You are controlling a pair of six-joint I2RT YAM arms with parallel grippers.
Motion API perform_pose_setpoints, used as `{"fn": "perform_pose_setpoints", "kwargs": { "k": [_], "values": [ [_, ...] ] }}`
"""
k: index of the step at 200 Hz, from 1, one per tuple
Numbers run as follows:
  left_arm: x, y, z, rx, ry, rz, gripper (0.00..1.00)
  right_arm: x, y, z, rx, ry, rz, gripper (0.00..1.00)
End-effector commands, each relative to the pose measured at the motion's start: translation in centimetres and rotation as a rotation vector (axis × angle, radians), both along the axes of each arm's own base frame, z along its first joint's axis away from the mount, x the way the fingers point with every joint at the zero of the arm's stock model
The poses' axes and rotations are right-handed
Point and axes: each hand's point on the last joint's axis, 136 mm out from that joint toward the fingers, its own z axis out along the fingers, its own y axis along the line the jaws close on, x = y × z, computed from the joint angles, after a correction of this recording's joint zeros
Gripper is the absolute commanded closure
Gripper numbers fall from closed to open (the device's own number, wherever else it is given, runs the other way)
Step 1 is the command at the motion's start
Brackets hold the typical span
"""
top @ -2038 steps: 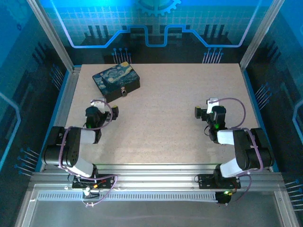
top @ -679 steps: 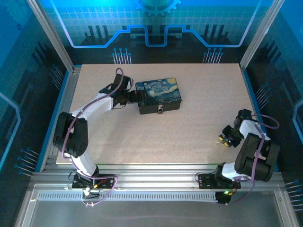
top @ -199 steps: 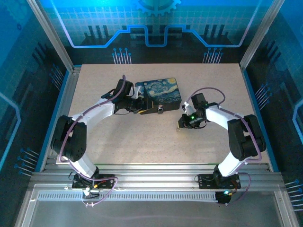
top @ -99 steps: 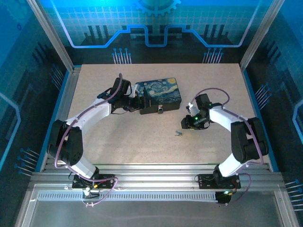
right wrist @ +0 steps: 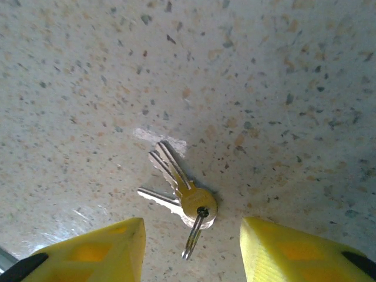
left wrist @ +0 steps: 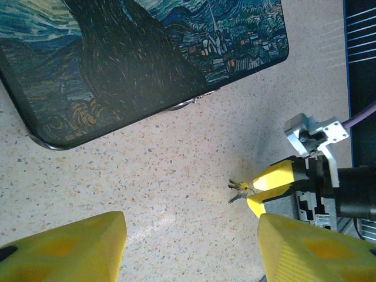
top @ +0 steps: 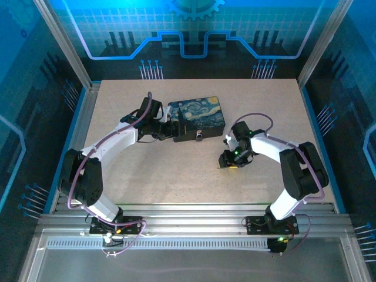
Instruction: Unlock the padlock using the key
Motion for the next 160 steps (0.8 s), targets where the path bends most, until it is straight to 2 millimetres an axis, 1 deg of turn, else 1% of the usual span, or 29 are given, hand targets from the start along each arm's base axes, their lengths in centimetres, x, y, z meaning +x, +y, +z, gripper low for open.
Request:
{"fn": "perform_pose_setpoints", "kwargs": {
  "k": [1,11,37,79,116,160],
  "values": [
    [0.2,0.4,1.9,0.006,-0.052,-0.008,0.38,0.1,0.2,-0.5,-0.049,0.027,-0.008,0.53],
    [0.2,0.4,2.0,0.007,-0.057,-0.008,0.38,0.1,0.3,-0.8,-0.062,0.032,-0.010,0.53],
    [0.2,0.6,2.0,0.015,-0.060,-0.007,0.38,0.0,0.1,-1.6,-0.090,0.044,-0.026,0.59],
    [0.3,0.5,2.1,0.017,-0.061,-0.014,0.37,0.1,0.3,-2.1,-0.081,0.043,-0.035,0.69],
    [0.3,0.5,1.9,0.021,-0.056,-0.016,0.37,0.2,0.5,-2.3,-0.064,0.038,-0.051,0.70],
    [0.3,0.5,2.0,0.021,-0.056,-0.013,0.37,1.1,1.6,-0.7,0.001,-0.010,-0.078,0.69]
  ]
}}
